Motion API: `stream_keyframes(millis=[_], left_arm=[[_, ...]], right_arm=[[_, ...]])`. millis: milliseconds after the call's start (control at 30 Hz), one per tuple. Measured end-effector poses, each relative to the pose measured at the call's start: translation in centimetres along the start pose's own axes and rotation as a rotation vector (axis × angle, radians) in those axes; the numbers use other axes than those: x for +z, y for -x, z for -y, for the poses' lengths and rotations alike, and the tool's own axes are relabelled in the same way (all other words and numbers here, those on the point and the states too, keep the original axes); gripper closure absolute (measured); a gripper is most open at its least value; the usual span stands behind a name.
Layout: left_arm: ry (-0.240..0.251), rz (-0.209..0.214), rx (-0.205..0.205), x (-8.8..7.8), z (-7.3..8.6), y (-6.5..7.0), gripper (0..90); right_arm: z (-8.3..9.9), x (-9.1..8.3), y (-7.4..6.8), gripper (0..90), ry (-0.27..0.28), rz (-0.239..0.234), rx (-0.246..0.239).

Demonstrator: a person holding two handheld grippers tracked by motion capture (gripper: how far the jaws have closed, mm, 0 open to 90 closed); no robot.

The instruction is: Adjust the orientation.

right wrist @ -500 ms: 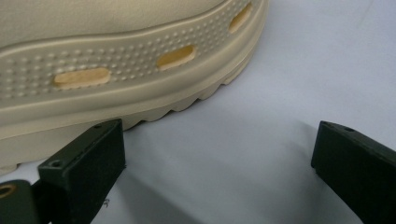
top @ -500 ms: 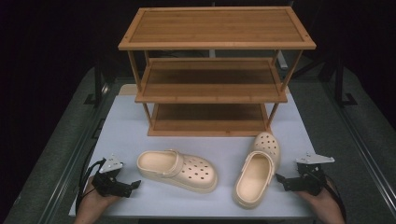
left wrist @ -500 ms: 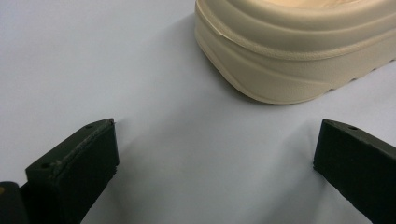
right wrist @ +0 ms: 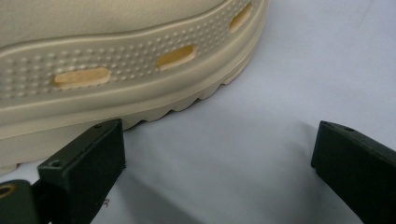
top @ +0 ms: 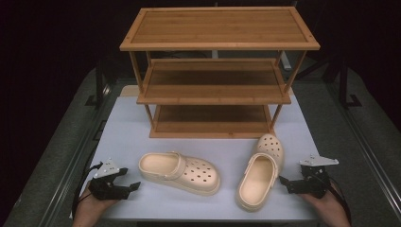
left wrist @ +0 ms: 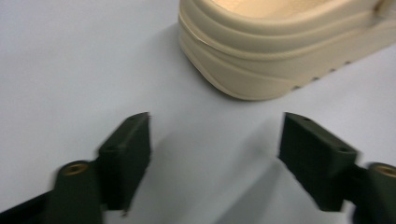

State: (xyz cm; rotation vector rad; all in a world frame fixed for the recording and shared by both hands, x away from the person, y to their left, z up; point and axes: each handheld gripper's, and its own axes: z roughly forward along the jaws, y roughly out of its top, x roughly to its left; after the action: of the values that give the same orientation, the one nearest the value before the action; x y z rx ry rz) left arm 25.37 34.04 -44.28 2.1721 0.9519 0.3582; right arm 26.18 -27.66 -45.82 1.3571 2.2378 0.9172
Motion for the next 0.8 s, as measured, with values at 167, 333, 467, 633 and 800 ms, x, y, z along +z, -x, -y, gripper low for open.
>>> stream_keyframes(millis=[167,333,467,633,800], left_arm=[[0.028,0.031,0.009,-1.0,-0.2,0.4,56.2],[0.049,0.079,0.006,-1.7,-1.1,0.8,86.2],[0.061,0.125,0.015,-1.7,-1.7,1.8,90.0],[0.077,0.167,0.033,-1.6,-2.3,3.0,90.0],[0.111,0.205,0.043,-1.3,-3.1,3.8,90.0]], right_arm=[[0.0,0.0,0.0,2.6,0.0,0.0,0.003],[0.0,0.0,0.0,2.6,0.003,0.0,0.0],[0.0,0.0,0.0,2.5,0.001,-0.001,0.001],[0.0,0.0,0.0,2.5,-0.003,0.0,0.001],[0.0,0.0,0.0,2.5,-0.002,0.0,0.001]])
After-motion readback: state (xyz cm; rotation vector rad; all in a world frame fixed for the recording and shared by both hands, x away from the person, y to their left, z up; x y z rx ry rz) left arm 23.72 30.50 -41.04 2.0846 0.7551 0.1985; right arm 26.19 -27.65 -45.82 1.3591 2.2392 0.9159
